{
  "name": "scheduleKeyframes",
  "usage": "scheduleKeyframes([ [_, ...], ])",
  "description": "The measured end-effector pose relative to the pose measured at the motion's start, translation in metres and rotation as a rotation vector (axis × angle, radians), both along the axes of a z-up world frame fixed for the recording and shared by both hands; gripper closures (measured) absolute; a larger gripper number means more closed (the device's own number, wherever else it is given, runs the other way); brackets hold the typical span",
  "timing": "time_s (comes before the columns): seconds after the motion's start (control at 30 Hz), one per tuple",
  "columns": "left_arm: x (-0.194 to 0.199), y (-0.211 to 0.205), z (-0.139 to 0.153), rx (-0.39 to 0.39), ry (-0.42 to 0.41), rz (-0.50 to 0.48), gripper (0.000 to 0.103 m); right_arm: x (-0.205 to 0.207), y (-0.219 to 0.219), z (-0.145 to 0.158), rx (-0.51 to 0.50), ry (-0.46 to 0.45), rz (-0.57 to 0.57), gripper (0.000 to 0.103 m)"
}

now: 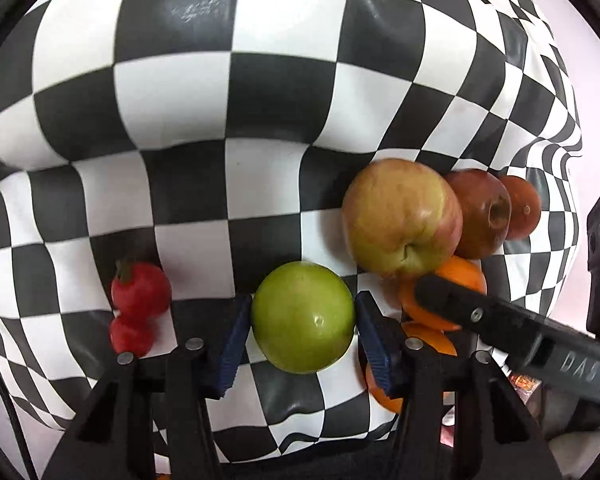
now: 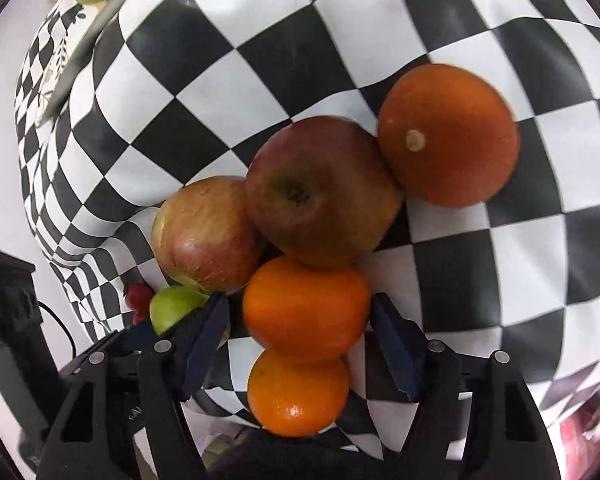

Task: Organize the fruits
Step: 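Grasp a second green apple with the left tool while the right grasps a tangerine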

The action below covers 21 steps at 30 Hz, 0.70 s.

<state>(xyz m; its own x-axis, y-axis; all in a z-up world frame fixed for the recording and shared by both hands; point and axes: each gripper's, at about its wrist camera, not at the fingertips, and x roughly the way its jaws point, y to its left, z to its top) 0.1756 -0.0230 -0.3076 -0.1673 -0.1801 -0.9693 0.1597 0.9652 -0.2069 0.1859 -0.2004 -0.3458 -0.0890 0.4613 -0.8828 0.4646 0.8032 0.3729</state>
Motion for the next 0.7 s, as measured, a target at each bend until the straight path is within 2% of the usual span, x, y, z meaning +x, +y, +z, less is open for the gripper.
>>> scheduleKeyframes([
  [0.13,-0.003,-0.008,0.0,0.016,-0.007,-0.013,0.053,0.001,0.001,0.001,-0.006,0.003,-0.004,0.029],
  [0.2,0.002,-0.017,0.003,0.021,-0.016,-0.01,0.053,-0.001,0.001,0.001,-0.02,0.008,-0.001,0.036],
  [0.27,0.0,-0.019,0.009,0.02,-0.023,0.0,0.053,-0.003,0.001,0.004,-0.012,0.004,-0.006,0.037],
  [0.43,0.001,0.0,0.026,0.02,-0.068,0.011,0.053,-0.007,-0.003,0.02,-0.029,-0.016,0.014,0.037],
  [0.7,0.019,0.015,0.097,-0.067,-0.157,0.047,0.053,0.004,-0.017,0.079,0.025,-0.109,0.004,0.037],
])
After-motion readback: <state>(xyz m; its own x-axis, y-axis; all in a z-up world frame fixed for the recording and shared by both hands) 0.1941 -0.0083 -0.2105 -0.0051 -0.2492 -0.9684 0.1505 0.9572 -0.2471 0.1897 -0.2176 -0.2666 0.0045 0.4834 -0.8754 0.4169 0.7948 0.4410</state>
